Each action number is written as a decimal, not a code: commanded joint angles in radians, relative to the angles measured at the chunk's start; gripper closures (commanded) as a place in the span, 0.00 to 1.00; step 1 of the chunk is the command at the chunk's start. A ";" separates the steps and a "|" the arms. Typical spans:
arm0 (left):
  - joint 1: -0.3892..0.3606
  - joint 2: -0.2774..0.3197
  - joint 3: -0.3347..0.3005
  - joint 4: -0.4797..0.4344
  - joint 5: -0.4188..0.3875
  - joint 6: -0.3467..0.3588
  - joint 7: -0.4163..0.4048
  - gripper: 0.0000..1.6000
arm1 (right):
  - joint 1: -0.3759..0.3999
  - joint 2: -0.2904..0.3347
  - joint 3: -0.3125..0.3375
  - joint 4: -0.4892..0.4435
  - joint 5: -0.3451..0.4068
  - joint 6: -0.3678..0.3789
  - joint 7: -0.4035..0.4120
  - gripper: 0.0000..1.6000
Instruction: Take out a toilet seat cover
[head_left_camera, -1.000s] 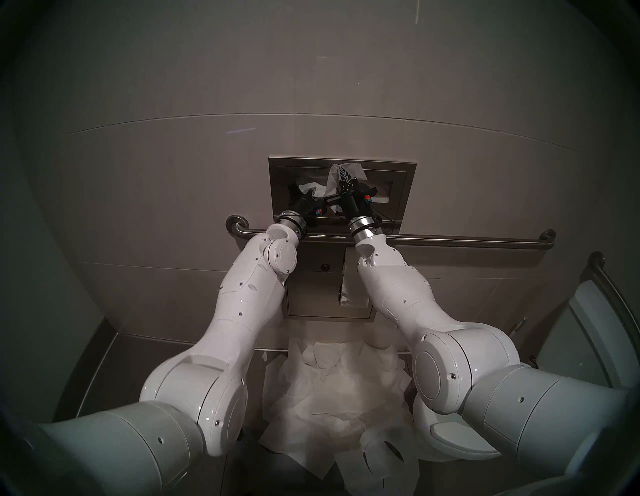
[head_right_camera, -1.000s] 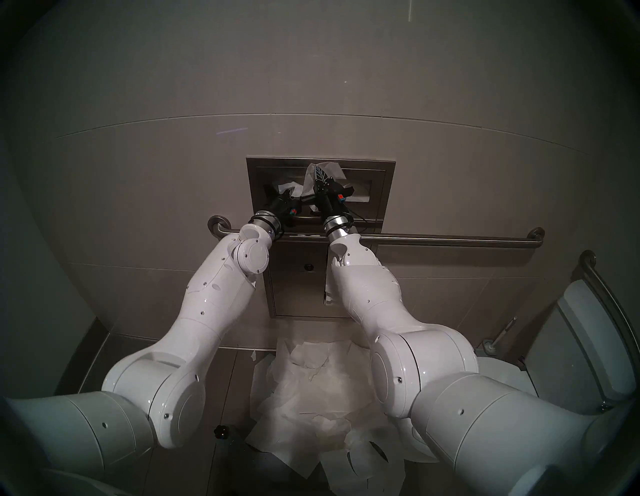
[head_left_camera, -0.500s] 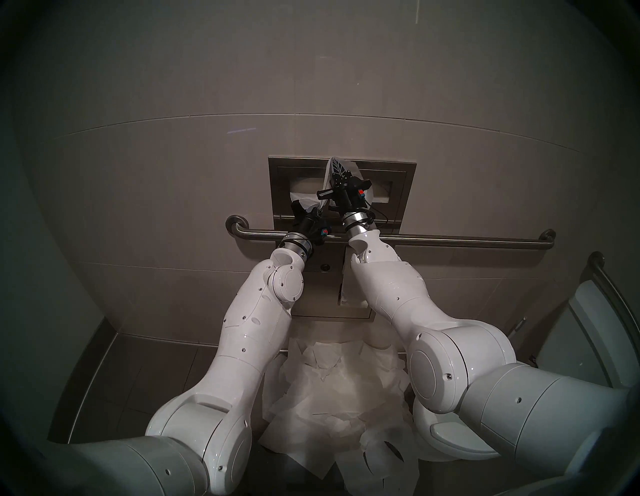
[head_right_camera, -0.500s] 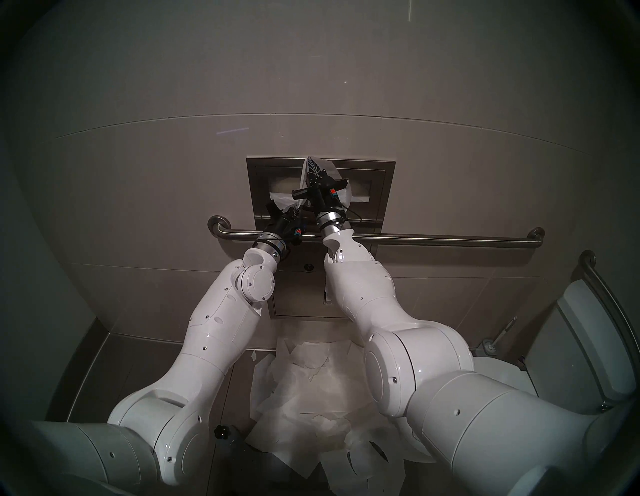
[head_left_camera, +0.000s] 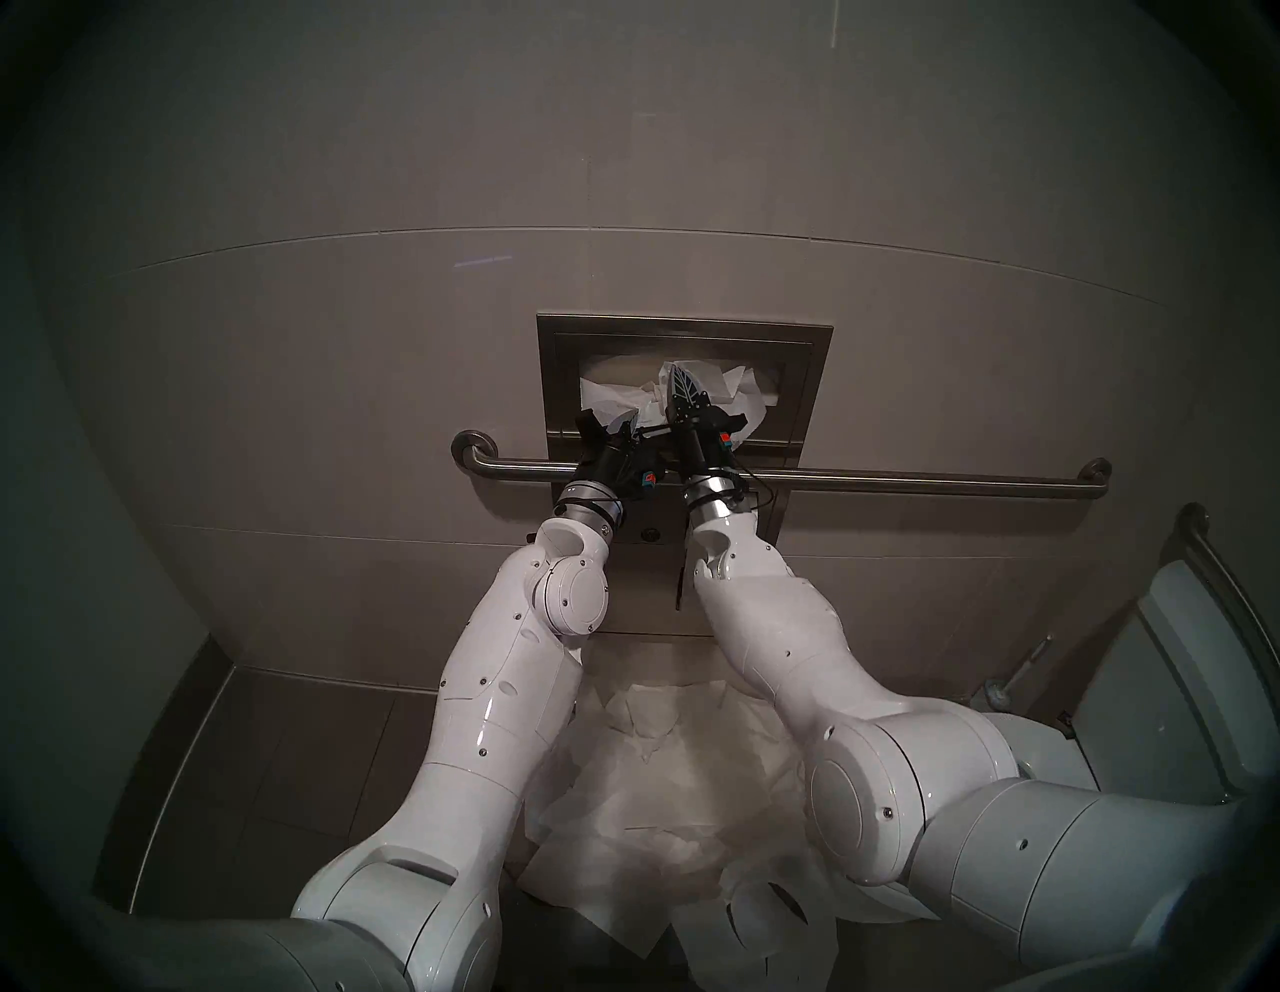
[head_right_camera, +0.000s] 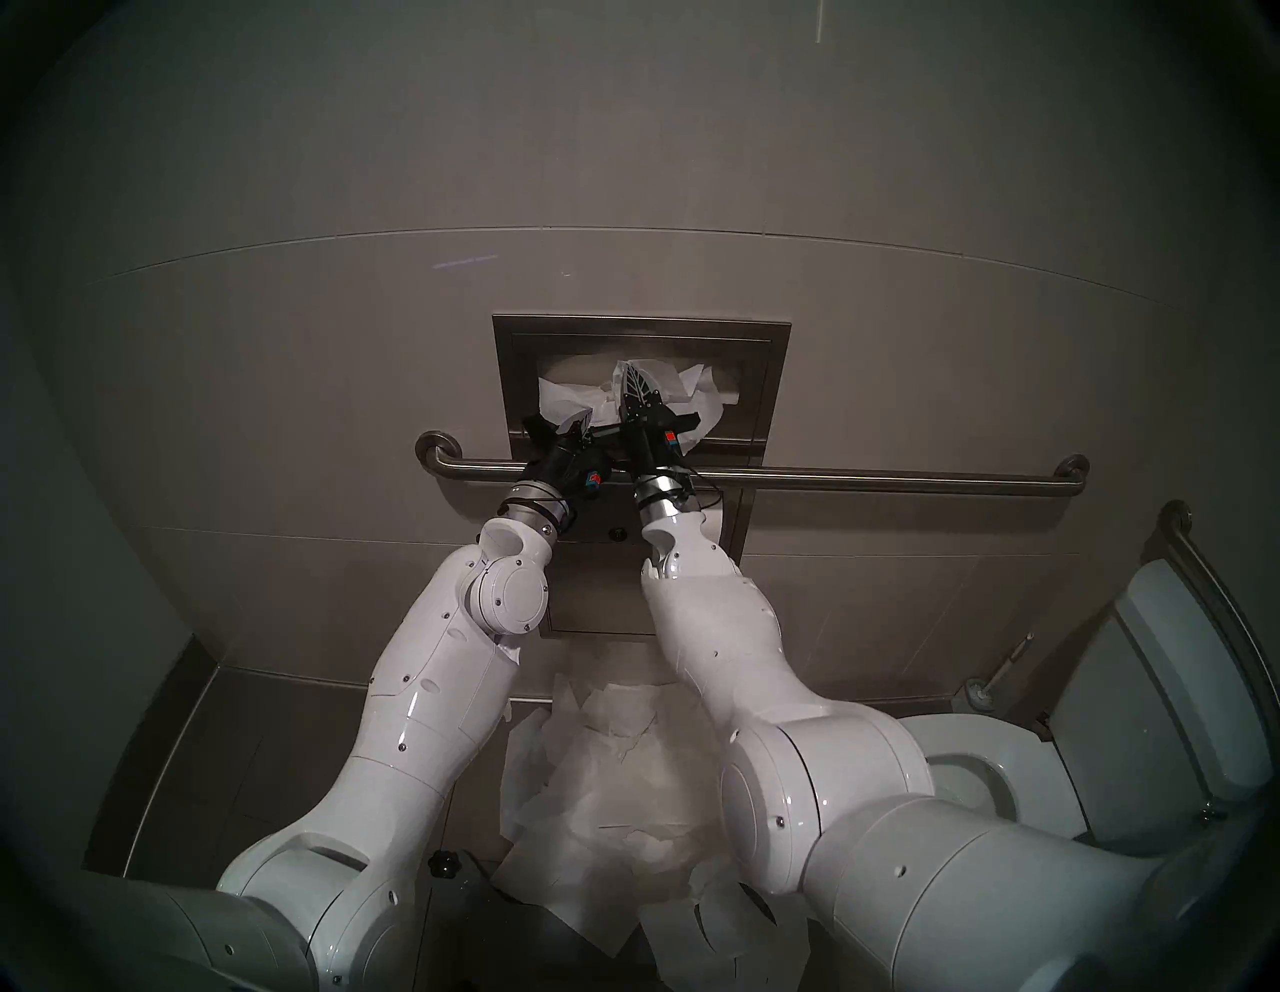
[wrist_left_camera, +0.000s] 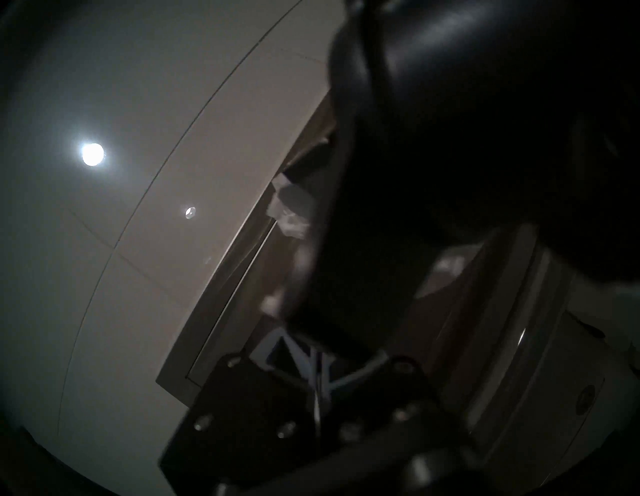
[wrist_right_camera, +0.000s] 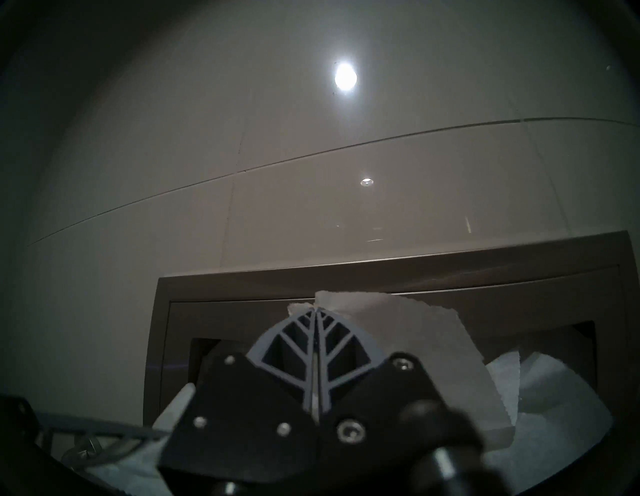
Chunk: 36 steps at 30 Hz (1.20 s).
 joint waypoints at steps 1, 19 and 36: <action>0.021 0.000 0.022 -0.122 0.006 0.021 0.001 1.00 | -0.009 -0.006 -0.018 -0.107 -0.037 -0.040 -0.013 1.00; 0.084 0.029 0.077 -0.283 -0.007 0.109 -0.067 1.00 | -0.038 -0.004 -0.037 -0.276 -0.157 -0.051 -0.092 1.00; 0.106 0.040 0.080 -0.408 -0.040 0.227 -0.210 1.00 | -0.198 0.004 -0.030 -0.477 -0.348 0.050 -0.190 1.00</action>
